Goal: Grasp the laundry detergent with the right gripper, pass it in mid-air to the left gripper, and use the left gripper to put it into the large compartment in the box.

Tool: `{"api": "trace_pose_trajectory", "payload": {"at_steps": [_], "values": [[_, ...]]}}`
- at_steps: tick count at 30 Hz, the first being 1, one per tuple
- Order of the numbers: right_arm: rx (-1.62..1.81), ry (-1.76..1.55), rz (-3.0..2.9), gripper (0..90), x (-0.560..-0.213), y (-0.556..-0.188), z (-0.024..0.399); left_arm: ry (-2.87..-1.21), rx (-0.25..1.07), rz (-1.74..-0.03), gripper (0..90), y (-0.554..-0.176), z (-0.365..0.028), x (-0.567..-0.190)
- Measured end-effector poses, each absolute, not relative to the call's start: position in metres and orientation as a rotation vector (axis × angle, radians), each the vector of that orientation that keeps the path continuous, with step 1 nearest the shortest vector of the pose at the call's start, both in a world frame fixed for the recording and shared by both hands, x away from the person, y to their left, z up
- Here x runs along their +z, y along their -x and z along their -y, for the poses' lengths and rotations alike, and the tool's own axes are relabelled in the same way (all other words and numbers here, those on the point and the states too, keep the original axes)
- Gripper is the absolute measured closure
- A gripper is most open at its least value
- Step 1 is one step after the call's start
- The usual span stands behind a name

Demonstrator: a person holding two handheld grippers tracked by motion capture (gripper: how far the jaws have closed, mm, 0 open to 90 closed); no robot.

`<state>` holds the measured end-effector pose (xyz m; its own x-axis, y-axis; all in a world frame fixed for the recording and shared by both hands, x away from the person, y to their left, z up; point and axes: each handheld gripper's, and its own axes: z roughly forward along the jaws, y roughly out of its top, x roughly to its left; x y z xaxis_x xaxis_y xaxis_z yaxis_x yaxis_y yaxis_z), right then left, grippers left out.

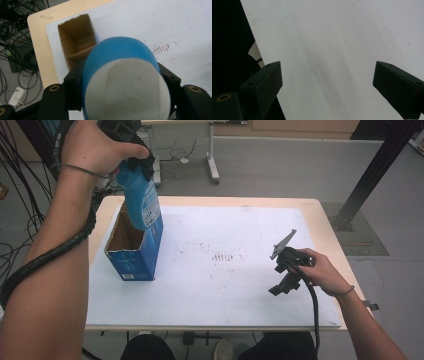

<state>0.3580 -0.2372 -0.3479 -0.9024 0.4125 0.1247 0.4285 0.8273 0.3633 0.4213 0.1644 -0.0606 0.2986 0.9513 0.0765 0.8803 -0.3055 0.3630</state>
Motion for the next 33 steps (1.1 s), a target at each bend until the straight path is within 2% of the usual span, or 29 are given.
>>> {"api": "trace_pose_trajectory", "payload": {"at_steps": [14, 33], "values": [[-0.615, 0.678, 2.967, 8.6, -0.349, -0.359, 0.235, -2.192, 0.448, -1.871, 37.7, -0.436, -0.2, -0.066], [-0.609, 0.688, 2.969, 8.2, -0.351, -0.36, 0.235, -2.155, 0.406, -1.939, 37.7, -0.444, -0.217, -0.102]]}}
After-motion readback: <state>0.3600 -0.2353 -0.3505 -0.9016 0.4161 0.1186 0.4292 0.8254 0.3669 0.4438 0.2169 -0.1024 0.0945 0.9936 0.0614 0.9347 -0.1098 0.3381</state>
